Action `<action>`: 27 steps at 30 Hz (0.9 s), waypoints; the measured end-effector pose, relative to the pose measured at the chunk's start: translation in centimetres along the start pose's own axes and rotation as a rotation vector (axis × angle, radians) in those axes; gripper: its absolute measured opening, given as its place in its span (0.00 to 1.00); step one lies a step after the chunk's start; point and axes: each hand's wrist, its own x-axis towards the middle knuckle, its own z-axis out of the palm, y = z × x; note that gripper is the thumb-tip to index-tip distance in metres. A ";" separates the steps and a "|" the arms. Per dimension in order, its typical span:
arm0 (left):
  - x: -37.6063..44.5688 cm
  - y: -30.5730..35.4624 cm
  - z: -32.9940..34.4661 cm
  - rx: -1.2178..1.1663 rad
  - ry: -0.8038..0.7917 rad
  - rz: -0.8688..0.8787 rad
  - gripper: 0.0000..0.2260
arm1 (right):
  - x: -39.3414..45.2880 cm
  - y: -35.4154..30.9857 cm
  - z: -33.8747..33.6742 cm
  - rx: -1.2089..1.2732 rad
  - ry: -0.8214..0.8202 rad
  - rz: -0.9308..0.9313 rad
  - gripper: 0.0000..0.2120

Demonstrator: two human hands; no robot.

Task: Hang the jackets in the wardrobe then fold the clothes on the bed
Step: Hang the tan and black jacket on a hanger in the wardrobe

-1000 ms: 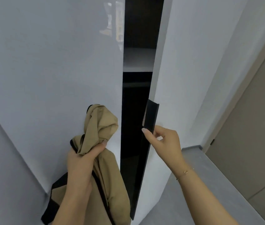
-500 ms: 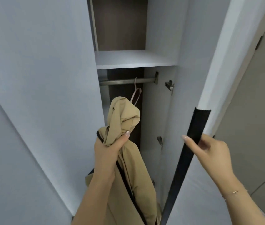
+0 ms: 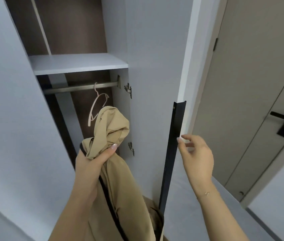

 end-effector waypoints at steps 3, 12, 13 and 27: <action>0.2 0.3 -1.2 0.014 0.055 0.019 0.24 | -4.1 -2.5 1.5 0.211 0.021 -0.191 0.06; 2.9 -0.4 -11.7 0.137 0.273 0.119 0.17 | -3.2 -11.0 15.2 0.511 -0.663 -0.132 0.08; 3.5 -0.5 -13.3 0.150 0.299 0.130 0.17 | -2.9 -11.8 17.2 0.516 -0.712 -0.132 0.08; 9.9 -1.6 -25.2 0.342 0.652 0.210 0.25 | 2.2 -24.6 39.8 0.752 -0.892 0.114 0.26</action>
